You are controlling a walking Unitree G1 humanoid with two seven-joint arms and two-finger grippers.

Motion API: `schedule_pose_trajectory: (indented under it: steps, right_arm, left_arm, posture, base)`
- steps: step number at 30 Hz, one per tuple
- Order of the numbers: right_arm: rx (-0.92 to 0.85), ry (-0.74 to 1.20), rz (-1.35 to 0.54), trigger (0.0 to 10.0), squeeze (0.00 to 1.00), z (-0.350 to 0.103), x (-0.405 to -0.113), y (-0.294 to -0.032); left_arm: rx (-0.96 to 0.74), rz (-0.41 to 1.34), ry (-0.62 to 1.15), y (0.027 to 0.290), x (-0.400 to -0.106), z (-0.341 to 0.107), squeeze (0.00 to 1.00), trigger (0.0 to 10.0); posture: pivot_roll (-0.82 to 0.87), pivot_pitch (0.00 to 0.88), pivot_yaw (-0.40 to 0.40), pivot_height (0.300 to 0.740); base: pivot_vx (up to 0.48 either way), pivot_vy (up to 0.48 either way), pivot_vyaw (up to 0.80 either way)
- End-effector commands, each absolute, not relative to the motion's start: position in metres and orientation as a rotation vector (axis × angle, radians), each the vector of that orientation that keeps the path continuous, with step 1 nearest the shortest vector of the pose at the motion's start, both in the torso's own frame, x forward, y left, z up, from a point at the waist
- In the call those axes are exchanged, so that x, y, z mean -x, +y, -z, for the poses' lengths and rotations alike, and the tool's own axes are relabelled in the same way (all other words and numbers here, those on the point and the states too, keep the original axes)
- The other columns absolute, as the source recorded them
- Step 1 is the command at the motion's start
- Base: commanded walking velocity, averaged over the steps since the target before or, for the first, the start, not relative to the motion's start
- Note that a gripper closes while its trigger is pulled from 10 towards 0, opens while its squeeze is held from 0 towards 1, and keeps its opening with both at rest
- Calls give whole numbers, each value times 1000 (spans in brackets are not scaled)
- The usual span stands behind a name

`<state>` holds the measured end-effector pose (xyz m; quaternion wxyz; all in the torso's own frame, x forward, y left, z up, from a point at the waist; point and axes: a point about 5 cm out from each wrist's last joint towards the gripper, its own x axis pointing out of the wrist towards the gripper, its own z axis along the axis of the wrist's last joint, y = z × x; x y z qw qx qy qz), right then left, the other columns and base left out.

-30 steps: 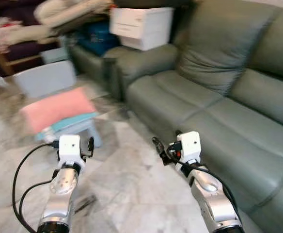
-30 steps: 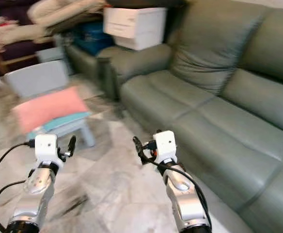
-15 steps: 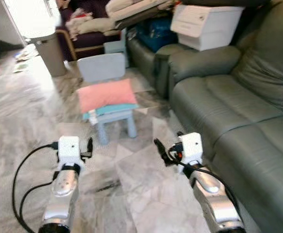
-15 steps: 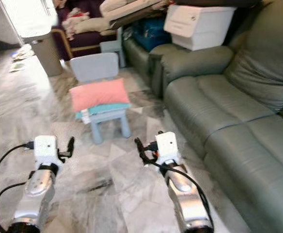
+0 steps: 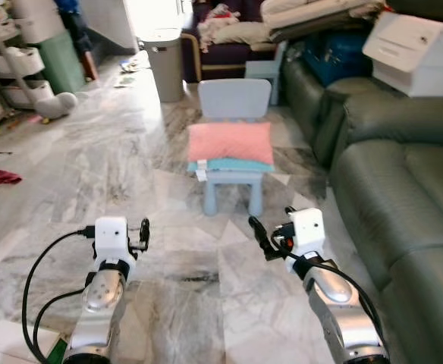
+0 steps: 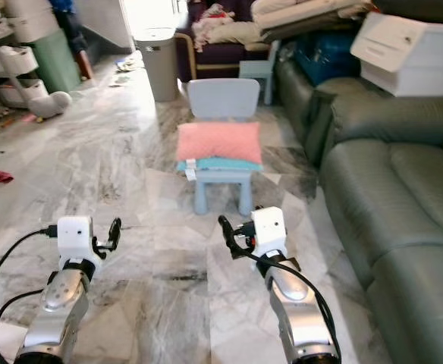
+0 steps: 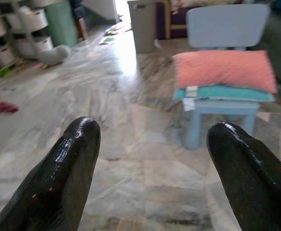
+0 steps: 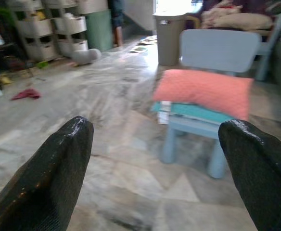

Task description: Move the pillow to the sofa

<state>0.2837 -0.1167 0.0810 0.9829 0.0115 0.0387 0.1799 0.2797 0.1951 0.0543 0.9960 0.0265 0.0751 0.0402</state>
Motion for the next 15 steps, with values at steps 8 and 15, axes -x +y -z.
schedule_pose_trajectory:
  steps: [8, 15]
  right_arm:
    - [-43, 51, -375, 10000, 0, -86, -283, -113]
    - [-20, 49, -380, 10000, 0, -87, -283, -113]
  left_arm:
    - [-45, -81, 141, 199, -282, -60, 0, 10000]
    - [-38, -78, 145, 199, -282, -59, 0, 10000]
  posture:
    - [-119, 0, 21, 740]
    - [-123, 0, 18, 740]
  base:
    - [0, 0, 0]
    - [0, 0, 0]
